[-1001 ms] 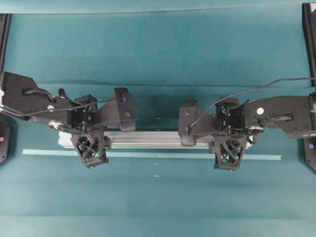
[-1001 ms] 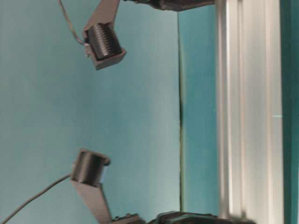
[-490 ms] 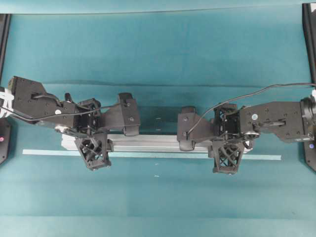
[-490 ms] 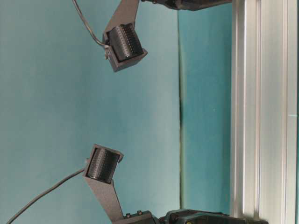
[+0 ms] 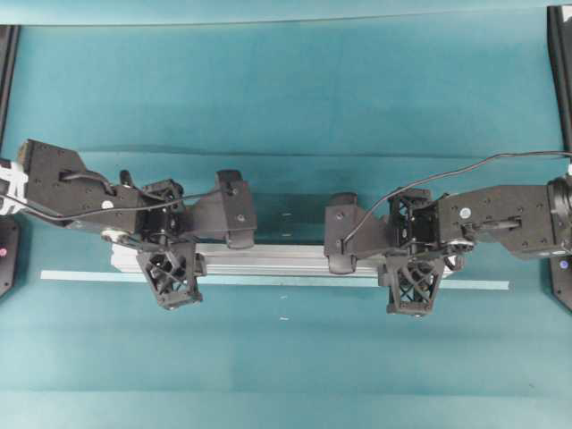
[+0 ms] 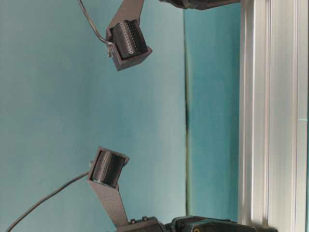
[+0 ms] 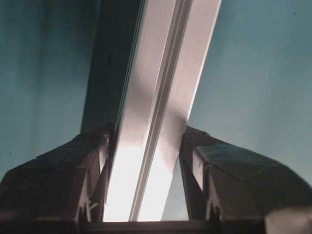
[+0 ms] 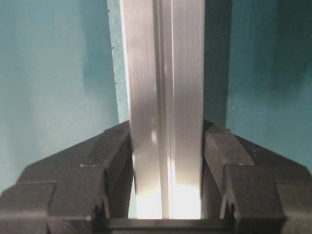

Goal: Lift the metal rail with both hands.

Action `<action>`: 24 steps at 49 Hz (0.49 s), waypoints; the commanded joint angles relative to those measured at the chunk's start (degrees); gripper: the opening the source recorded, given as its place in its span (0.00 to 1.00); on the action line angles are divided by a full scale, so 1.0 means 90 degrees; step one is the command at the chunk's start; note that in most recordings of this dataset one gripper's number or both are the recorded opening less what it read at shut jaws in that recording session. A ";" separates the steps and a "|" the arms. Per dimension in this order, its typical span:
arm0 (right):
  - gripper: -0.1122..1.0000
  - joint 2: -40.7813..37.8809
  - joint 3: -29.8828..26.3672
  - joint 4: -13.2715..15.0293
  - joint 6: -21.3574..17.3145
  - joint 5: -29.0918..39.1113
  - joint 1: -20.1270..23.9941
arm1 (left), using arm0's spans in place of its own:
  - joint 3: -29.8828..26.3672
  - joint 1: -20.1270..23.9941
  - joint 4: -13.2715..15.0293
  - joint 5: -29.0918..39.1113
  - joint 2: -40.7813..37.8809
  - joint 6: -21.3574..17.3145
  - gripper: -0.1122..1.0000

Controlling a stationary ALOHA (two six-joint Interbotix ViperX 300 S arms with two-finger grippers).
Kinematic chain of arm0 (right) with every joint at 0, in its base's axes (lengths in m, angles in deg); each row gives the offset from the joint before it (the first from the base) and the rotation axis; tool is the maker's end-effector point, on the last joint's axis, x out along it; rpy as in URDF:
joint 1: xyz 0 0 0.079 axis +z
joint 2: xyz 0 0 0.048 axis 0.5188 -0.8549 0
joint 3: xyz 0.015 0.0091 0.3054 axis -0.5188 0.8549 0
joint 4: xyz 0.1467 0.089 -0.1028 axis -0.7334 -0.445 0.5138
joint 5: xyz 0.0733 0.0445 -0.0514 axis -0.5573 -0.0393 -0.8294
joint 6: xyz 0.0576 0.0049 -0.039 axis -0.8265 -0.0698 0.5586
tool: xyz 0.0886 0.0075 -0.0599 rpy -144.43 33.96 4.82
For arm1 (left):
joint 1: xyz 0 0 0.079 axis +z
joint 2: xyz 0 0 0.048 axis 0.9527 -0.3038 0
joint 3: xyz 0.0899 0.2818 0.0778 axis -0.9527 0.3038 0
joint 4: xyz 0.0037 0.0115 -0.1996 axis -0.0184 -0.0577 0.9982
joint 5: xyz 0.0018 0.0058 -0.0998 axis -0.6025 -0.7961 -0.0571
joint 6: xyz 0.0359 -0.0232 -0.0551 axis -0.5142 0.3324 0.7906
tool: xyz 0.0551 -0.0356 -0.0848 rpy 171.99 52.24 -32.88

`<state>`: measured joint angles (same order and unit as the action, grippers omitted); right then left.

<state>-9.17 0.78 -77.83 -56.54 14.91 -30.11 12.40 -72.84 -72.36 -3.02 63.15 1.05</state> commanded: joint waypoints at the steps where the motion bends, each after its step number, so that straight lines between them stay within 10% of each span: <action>1: 0.45 -0.0039 0.0000 -0.0020 -0.0010 -0.0039 -0.0020 | -0.0195 -0.0059 0.0000 -0.0039 0.0020 0.0039 0.44; 24: 0.45 -0.0039 0.0010 0.0000 -0.0020 -0.0049 -0.0088 | -0.0195 -0.0068 0.0000 -0.0039 -0.0010 0.0049 0.44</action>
<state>-9.17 0.95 -77.83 -56.63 14.73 -30.63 11.78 -73.10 -72.53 -2.85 62.54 1.14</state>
